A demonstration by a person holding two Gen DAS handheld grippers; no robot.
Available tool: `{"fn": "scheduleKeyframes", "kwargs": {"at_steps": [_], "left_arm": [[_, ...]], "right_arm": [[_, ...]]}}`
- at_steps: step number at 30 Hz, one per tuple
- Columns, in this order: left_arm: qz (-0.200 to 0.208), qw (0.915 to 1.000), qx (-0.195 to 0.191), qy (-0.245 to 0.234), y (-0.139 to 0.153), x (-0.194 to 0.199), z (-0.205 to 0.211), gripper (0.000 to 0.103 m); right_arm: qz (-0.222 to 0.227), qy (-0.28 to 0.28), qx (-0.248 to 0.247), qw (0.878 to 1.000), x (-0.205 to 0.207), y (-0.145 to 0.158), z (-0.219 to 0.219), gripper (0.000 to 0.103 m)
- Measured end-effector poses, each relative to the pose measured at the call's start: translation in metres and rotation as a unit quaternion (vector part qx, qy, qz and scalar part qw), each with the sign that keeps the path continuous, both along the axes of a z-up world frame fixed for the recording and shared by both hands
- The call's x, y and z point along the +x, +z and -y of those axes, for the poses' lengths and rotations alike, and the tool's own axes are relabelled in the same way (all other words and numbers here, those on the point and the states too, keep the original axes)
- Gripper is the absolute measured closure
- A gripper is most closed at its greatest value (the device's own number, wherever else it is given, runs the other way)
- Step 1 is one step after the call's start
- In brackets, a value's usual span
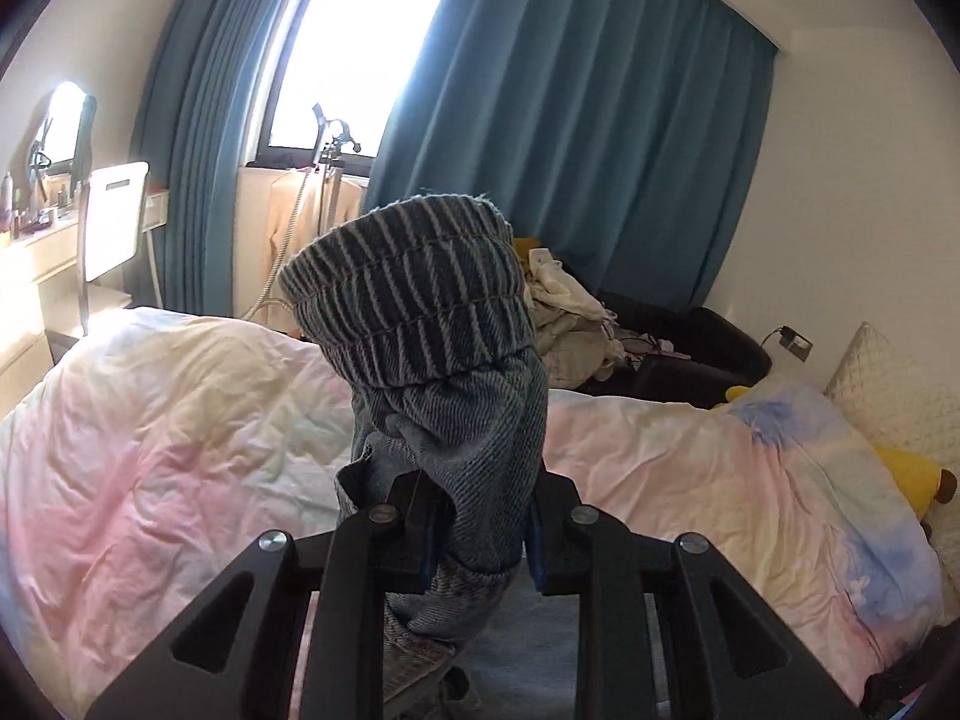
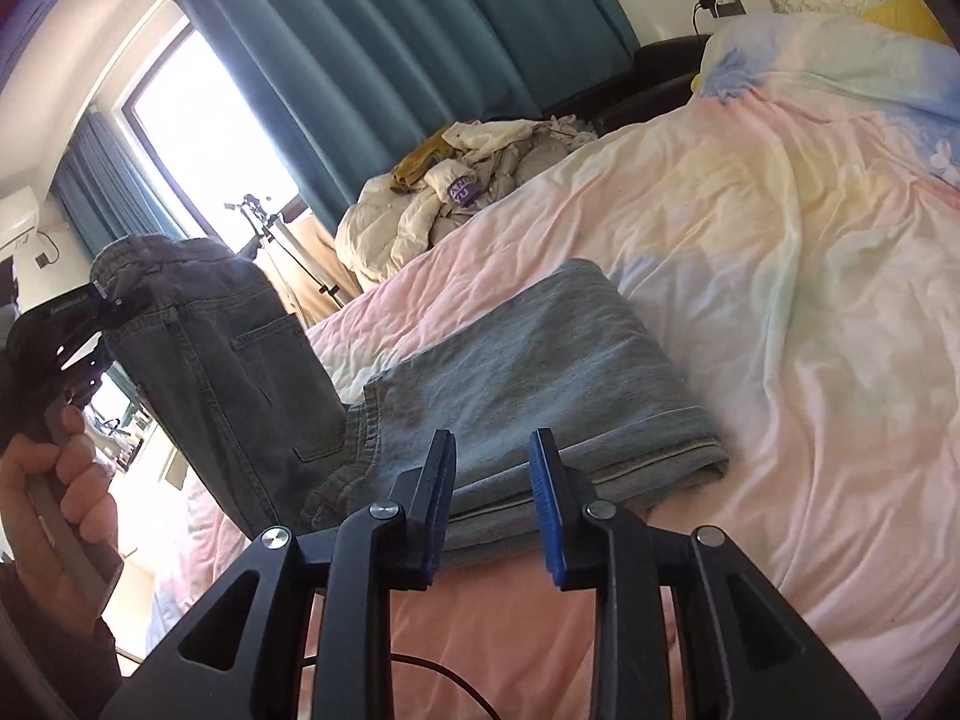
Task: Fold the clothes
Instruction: 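Fold the waistband over onto the folded legs with the left gripper and release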
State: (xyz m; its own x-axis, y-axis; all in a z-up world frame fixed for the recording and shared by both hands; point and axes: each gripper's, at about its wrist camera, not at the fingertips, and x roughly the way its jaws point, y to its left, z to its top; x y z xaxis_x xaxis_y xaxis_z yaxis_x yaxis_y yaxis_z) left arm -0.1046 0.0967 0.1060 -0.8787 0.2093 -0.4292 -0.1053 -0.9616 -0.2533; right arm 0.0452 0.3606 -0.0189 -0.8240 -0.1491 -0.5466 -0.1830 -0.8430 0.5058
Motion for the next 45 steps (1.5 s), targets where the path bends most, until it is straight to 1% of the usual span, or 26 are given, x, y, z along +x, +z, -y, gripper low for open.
{"fn": "scheduleKeyframes", "kwargs": {"at_steps": [4, 6, 8, 10, 13, 16, 19, 21, 24, 27, 29, 30, 31, 34, 36, 38, 39, 41, 45], "left_arm": [[0.006, 0.9991, -0.014, -0.04, -0.017, -0.003, -0.058, 0.081], [0.015, 0.9976, -0.027, -0.062, -0.033, -0.001, -0.086, 0.081], [0.03, 0.995, -0.04, -0.086, -0.056, 0.004, -0.113, 0.081], [0.046, 0.9912, -0.061, -0.108, -0.083, 0.013, -0.141, 0.081], [0.072, 0.9835, -0.097, -0.135, -0.123, 0.027, -0.174, 0.081], [0.087, 0.9755, -0.133, -0.152, -0.155, 0.038, -0.192, 0.081], [0.101, 0.9683, -0.159, -0.164, -0.173, 0.043, -0.198, 0.081], [0.106, 0.9657, -0.164, -0.171, -0.175, 0.044, -0.196, 0.08], [0.108, 0.962, -0.166, -0.188, -0.172, 0.048, -0.191, 0.074], [0.117, 0.9597, -0.15, -0.207, -0.167, 0.056, -0.186, 0.07], [0.111, 0.9591, -0.13, -0.225, -0.161, 0.065, -0.179, 0.058], [0.105, 0.9584, -0.125, -0.234, -0.156, 0.072, -0.175, 0.049], [0.1, 0.9572, -0.123, -0.242, -0.152, 0.078, -0.172, 0.047], [0.088, 0.9554, -0.134, -0.248, -0.136, 0.091, -0.158, 0.047], [0.087, 0.955, -0.137, -0.248, -0.127, 0.095, -0.145, 0.047], [0.091, 0.9553, -0.148, -0.239, -0.119, 0.095, -0.13, 0.047], [0.093, 0.9564, -0.152, -0.231, -0.115, 0.095, -0.121, 0.047], [0.097, 0.9598, -0.15, -0.216, -0.11, 0.092, -0.101, 0.047], [0.101, 0.9665, -0.145, -0.187, -0.108, 0.083, -0.063, 0.047]], "right_arm": [[-0.018, -0.023, 0.002, 1.0, 0.021, 0.009, -0.017, 0.076], [-0.022, -0.038, 0.007, 0.999, 0.03, 0.012, -0.027, 0.075], [-0.02, -0.056, 0.0, 0.998, 0.038, 0.01, -0.043, 0.075], [-0.014, -0.067, -0.034, 0.997, 0.044, 0.003, -0.064, 0.074], [0.002, -0.079, -0.067, 0.995, 0.047, -0.009, -0.087, 0.074], [0.008, -0.091, -0.078, 0.993, 0.05, -0.015, -0.101, 0.074], [0.013, -0.091, -0.078, 0.993, 0.046, -0.018, -0.105, 0.074], [0.019, -0.089, -0.079, 0.993, 0.042, -0.022, -0.104, 0.074], [0.023, -0.084, -0.082, 0.993, 0.037, -0.023, -0.105, 0.074], [0.018, -0.084, -0.077, 0.993, 0.036, -0.02, -0.103, 0.074], [0.014, -0.08, -0.072, 0.994, 0.037, -0.017, -0.099, 0.074], [0.011, -0.076, -0.071, 0.994, 0.037, -0.015, -0.097, 0.074], [0.008, -0.072, -0.071, 0.995, 0.037, -0.013, -0.094, 0.074], [-0.004, -0.052, -0.073, 0.996, 0.03, -0.007, -0.085, 0.073], [-0.01, -0.04, -0.067, 0.997, 0.019, -0.002, -0.079, 0.064], [-0.009, -0.023, -0.06, 0.998, 0.003, 0.004, -0.072, 0.058], [-0.008, -0.016, -0.056, 0.998, -0.006, 0.007, -0.068, 0.053], [-0.012, -0.009, -0.044, 0.999, -0.027, 0.013, -0.062, 0.05], [-0.009, -0.01, -0.022, 1.0, -0.071, 0.007, -0.055, 0.048]]}}
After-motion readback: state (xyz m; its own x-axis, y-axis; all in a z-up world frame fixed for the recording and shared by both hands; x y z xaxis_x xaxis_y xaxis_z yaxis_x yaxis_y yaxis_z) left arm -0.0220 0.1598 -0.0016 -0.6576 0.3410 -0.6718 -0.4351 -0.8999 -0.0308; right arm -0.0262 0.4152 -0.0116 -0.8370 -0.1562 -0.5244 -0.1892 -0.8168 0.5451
